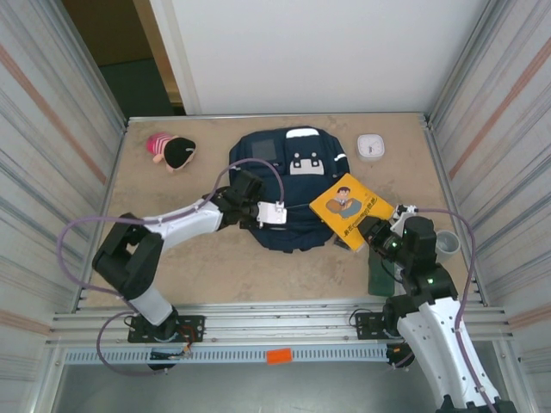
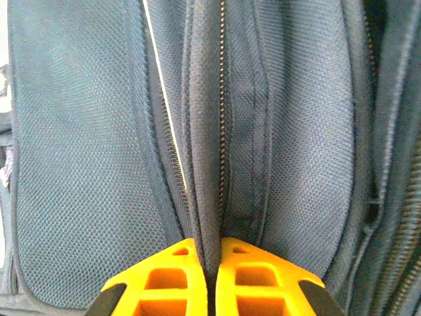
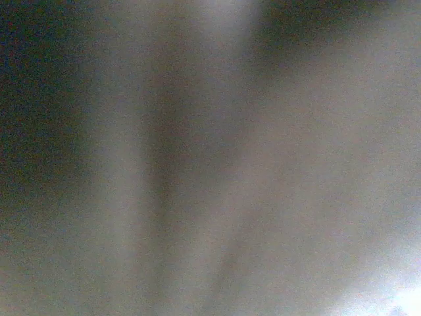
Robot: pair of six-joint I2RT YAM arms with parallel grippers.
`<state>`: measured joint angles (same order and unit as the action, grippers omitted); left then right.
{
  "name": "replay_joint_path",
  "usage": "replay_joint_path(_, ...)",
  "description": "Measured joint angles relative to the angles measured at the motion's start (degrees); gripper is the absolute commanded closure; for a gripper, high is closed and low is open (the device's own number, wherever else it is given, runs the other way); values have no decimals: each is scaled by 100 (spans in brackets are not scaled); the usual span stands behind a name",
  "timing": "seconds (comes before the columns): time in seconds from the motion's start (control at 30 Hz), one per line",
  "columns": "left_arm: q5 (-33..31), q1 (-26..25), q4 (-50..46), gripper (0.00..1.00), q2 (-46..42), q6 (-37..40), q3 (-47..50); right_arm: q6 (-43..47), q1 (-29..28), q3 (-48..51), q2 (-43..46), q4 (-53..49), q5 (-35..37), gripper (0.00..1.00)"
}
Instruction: Pack books, pencil case, and school supplies into a backpack
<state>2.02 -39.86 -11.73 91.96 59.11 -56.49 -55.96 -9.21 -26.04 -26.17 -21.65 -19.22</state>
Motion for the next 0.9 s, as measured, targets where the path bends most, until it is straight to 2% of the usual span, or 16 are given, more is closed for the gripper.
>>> replay_joint_path(0.27, -372, -914, -468, 100, -1178, -1996, 732, 249, 208, -225, -317, -90, -76, 100)
replay_joint_path(0.37, -420, -1049, -555, 100, -1390, -2736, 767, 284, 348, -463, -304, -168, -186, 100)
replay_joint_path(0.53, -566, -1001, -201, 100, -1869, -3611, 918, 415, 400, -955, 129, -737, 55, 100)
replay_joint_path(0.7, -476, -822, 94, 100, -1967, -4242, 927, 595, 400, -1646, 367, -1423, 120, 100)
replay_joint_path(0.9, -201, -348, 267, 100, -2116, -4986, 892, 721, 400, -2015, 573, -2465, 455, 100)
